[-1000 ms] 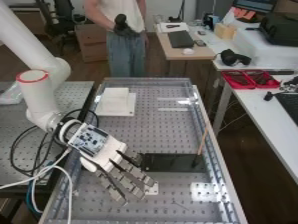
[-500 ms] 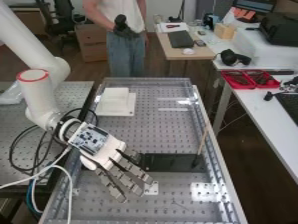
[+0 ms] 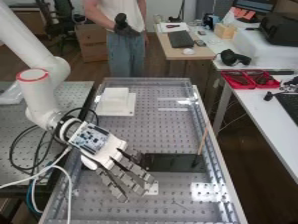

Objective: Grab the bearing and place it in the white container

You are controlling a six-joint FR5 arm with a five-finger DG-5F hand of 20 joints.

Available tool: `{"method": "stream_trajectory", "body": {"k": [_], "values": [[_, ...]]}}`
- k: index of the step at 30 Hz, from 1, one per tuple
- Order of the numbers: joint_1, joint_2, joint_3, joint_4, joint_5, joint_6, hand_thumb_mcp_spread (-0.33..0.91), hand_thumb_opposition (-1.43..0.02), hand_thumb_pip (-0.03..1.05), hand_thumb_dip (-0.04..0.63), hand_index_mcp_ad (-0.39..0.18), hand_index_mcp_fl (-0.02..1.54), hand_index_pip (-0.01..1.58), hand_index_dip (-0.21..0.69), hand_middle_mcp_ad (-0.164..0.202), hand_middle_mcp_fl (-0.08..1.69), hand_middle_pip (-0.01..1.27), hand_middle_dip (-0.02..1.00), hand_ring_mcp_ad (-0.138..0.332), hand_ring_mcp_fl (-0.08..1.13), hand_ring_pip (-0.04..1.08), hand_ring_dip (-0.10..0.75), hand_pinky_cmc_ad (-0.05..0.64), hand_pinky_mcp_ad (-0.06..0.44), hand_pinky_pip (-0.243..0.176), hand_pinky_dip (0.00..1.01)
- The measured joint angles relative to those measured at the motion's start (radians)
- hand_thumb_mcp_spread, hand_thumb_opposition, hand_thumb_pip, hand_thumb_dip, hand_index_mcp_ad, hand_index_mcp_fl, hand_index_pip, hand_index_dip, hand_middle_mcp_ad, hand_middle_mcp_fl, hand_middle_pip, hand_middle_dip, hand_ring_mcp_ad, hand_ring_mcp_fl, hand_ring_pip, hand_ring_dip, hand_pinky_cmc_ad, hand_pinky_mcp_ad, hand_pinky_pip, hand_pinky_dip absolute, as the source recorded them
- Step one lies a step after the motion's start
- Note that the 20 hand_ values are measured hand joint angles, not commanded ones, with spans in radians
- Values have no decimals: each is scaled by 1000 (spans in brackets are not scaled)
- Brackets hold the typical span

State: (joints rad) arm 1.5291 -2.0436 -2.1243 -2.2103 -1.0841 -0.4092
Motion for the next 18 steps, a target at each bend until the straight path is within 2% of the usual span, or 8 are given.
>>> {"method": "stream_trajectory", "body": {"k": [18], "values": [[-3,1,13,-29,-10,-7,482,-817,562,298,-112,38,1494,302,68,12,129,204,126,12,101,87,360,293,-58,178]]}}
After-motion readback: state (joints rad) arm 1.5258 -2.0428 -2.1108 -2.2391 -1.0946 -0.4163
